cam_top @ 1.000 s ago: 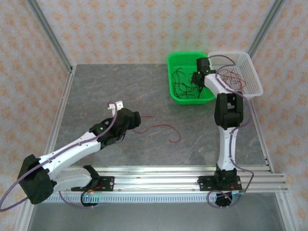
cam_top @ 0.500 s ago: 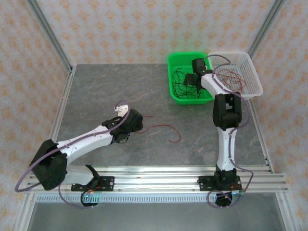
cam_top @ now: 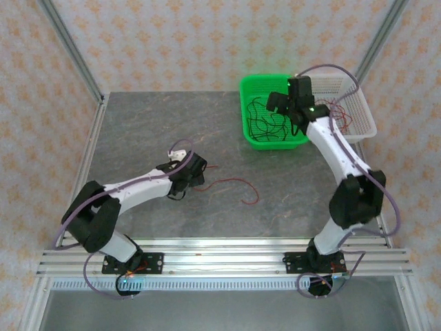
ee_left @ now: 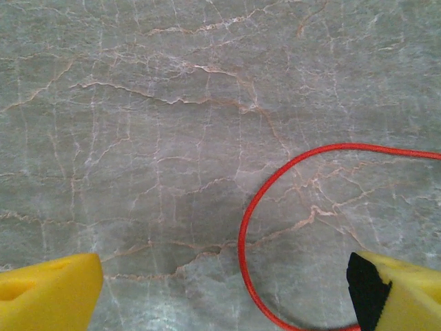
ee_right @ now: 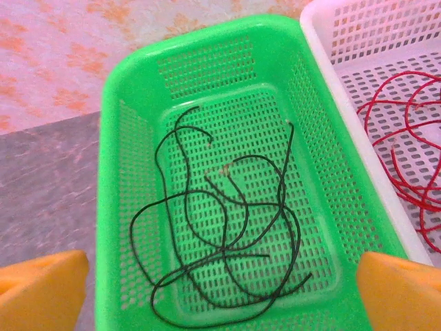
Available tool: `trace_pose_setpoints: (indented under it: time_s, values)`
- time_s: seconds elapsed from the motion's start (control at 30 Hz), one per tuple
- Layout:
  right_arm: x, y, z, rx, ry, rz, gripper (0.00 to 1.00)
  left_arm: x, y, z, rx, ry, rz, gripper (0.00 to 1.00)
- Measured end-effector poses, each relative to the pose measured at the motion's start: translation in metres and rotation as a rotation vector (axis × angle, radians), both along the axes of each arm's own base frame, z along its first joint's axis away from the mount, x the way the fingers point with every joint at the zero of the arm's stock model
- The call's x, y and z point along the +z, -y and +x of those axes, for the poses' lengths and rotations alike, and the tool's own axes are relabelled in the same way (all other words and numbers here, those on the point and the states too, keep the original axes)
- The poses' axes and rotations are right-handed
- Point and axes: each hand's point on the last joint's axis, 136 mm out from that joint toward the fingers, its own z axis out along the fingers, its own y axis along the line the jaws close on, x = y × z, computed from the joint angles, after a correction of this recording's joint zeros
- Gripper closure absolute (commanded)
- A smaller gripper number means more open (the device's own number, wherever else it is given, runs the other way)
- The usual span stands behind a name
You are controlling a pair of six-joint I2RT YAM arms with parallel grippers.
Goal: Untangle the cables
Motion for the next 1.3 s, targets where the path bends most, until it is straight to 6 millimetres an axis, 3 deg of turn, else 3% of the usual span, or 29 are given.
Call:
trace_pose_setpoints:
  time_s: [0.17,0.47,0.73,0.87,1.17,1.3]
  values:
    - [-0.005,-0.006,-0.048,0.029,0.009,0.050,0.08,-0.016,0.002,0.009,-0.014,-0.046,0.024,0.09]
    - [-0.025,-0.002,-0.101,0.038,-0.011,0.107,0.18,-0.041,0.004,0.018,-0.032,-0.110,0.063,0.33]
    - [-0.036,0.006,-0.129,0.026,-0.006,0.132,0.24,-0.046,0.018,0.026,-0.051,-0.111,0.027,0.67]
    - [-0.042,0.008,-0.138,0.019,-0.010,0.141,0.25,-0.045,0.027,0.030,-0.058,-0.095,-0.003,1.00]
    - [-0.044,0.013,-0.163,0.020,0.018,0.180,0.23,-0.037,0.032,0.035,-0.060,-0.082,0.008,1.00]
    - [-0.057,0.009,-0.176,0.061,0.005,0.186,0.22,0.002,0.050,0.053,-0.091,-0.015,0.022,1.00]
